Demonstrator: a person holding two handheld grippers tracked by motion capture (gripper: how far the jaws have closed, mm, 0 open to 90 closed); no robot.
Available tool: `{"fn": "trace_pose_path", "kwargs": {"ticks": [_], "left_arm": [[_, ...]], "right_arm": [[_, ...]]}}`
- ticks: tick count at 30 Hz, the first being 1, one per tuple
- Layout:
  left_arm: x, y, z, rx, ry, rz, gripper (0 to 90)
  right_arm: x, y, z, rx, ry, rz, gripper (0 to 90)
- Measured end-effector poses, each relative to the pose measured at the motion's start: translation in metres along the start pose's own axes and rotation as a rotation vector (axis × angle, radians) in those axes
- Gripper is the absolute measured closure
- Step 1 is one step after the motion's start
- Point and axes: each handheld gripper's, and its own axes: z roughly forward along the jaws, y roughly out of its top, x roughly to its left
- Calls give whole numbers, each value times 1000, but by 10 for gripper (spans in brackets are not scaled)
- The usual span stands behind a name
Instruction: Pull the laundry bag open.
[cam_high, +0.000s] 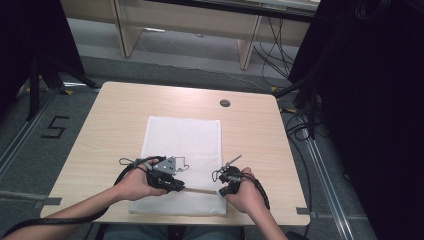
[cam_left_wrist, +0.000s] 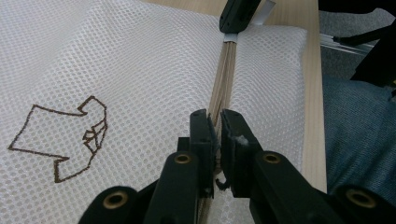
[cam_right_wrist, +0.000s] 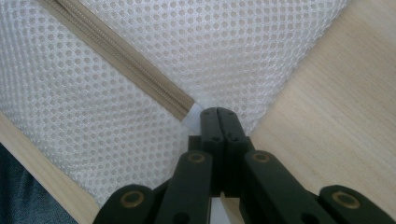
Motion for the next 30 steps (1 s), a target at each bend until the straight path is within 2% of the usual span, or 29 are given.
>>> {"fn": "trace_pose_path", "kwargs": {"ticks": [2, 3, 8, 9, 14, 15, 22, 26, 28, 29, 30], "left_arm": [[1, -1, -1, -5, -4, 7, 832], [1, -1, -2, -12, -10, -7, 833], [1, -2, -3, -8, -3, -9, 833], [2, -3, -3, -8, -4, -7, 833], [3, -3, -4, -7, -2, -5, 832], [3, -3, -3, -14, -7, -16, 833], [3, -3, -3, -8, -9, -7, 833], [4, -1, -5, 6, 2, 8, 832], [5, -1, -7, -7, -4, -7, 833], [5, -2, -8, -3, 2, 5, 832], [5, -2, -8, 1, 4, 0, 833]], "right_arm": [[0, 0, 0, -2, 6, -1, 900], [0, 0, 0, 0, 7, 1, 900], [-1, 0, 0, -1, 4, -10, 900], [0, 0, 0, 0, 3, 3, 900], [0, 0, 0, 1, 1, 2, 900], [0, 0, 0, 0, 5, 2, 900], [0, 0, 0, 0, 0, 2, 900], [1, 0, 0, 6, -2, 19, 900], [1, 0, 0, 9, -1, 18, 900], [0, 0, 0, -1, -2, 1, 900], [0, 0, 0, 1, -2, 2, 900]]}}
